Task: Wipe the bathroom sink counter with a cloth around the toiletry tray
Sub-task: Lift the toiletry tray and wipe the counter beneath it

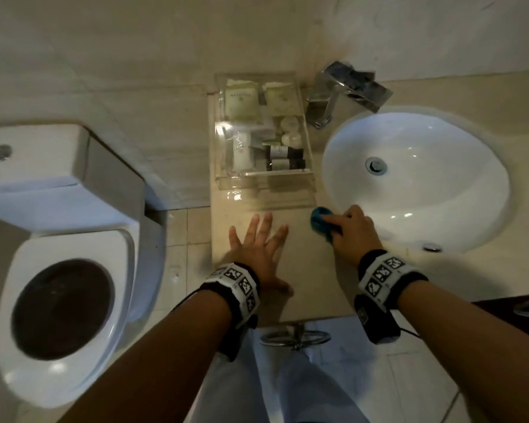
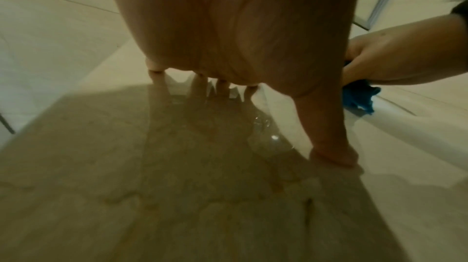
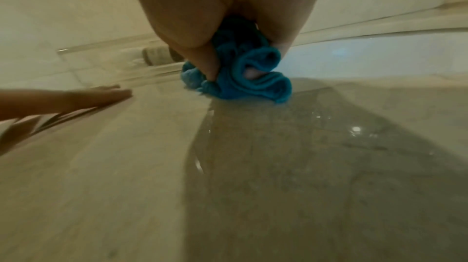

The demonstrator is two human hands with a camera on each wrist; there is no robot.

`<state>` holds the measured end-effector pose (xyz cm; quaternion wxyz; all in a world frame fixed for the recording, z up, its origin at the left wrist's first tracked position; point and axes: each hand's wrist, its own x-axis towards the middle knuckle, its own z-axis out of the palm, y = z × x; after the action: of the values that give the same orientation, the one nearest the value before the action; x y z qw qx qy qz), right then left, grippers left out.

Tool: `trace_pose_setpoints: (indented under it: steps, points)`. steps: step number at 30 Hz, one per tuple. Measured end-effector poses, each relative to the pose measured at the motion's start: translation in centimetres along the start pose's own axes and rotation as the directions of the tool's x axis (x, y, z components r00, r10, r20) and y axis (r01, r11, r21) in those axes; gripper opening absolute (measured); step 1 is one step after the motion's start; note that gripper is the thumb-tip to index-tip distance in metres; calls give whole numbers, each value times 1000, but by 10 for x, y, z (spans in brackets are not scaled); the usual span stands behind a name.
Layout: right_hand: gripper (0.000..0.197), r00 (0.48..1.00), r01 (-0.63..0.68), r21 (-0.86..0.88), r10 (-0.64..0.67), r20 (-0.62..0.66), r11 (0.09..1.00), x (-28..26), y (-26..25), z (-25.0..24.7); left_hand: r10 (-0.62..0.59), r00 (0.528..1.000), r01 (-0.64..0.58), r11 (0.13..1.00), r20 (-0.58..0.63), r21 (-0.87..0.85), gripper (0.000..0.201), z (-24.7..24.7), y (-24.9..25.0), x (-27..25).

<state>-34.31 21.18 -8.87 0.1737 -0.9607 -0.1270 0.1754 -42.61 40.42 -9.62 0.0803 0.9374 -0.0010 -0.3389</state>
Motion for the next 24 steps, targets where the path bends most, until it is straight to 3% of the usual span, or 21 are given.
trace_pose_setpoints:
  steps: [3, 7, 10, 12, 14, 16, 18, 24]
  points:
    - [44, 999, -39, -108, 39, 3, 993, -9, -8, 2, -14, 1000, 14, 1000, -21, -6, 132, -1, -1, -3]
    - [45, 977, 181, -32, -176, 119, 983, -46, -30, 25, -80, 997, 80, 997, -1, -22, 138, 1, 10, -11]
    - [46, 949, 276, -40, -266, 169, 960, -49, -16, 24, -141, 989, 141, 990, 34, -18, 147, 11, 23, -20]
    - [44, 969, 223, -28, -219, 115, 974, -39, 8, 13, -155, 986, 157, 987, 53, -41, 148, 11, 27, -22]
    - [44, 998, 66, 17, -66, 4, 998, -30, 38, -1, -169, 983, 173, 983, 76, -58, 148, 7, 27, -22]
    - [45, 995, -77, 50, 80, -57, 996, -30, 56, -8, -180, 979, 185, 981, 94, -54, 149, 6, 27, -20]
    - [47, 993, -107, 60, 110, -52, 992, -40, 49, -5, -175, 979, 182, 982, 106, -60, 151, 6, 27, -19]
    - [35, 980, 172, 122, -183, 85, 978, -76, -10, 38, -198, 971, 204, 978, 134, -33, 151, 3, 29, -18]
